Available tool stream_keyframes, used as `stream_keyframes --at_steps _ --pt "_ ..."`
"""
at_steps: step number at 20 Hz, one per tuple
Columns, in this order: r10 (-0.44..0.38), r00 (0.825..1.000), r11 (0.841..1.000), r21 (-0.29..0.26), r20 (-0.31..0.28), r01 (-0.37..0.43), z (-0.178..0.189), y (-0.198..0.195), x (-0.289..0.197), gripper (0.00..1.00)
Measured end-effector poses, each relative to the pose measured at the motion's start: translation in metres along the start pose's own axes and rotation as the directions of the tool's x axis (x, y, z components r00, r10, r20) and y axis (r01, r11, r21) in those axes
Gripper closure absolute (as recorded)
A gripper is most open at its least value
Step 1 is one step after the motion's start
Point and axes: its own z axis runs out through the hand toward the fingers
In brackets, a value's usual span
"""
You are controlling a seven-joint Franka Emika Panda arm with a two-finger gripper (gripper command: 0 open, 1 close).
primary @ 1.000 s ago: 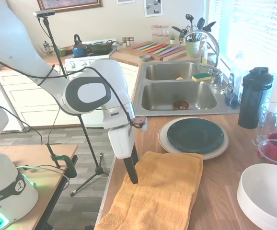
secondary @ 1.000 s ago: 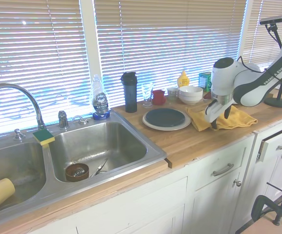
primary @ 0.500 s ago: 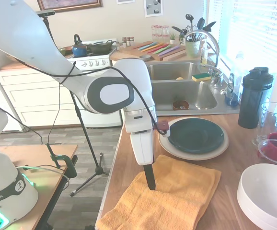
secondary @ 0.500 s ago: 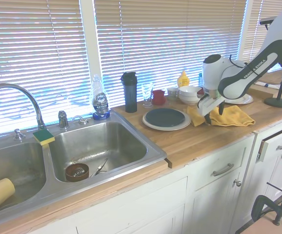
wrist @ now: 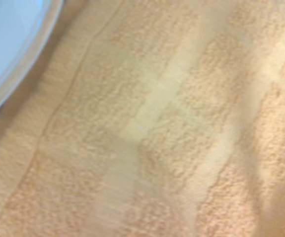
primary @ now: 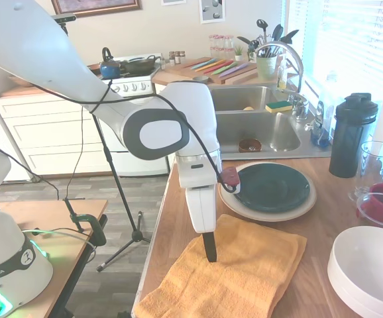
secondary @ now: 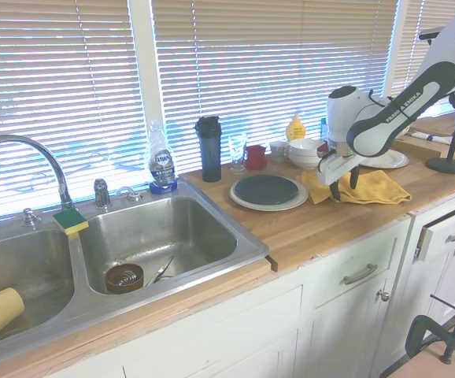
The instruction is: Wipe the blue plate in counterclockwise motion
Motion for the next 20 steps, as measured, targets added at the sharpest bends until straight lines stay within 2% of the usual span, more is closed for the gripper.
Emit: stream_keyframes --at_steps 20 --pt "-0.018 0.999 1.0 0.019 0.033 0.017 0.001 -0.014 -0.011 1.0"
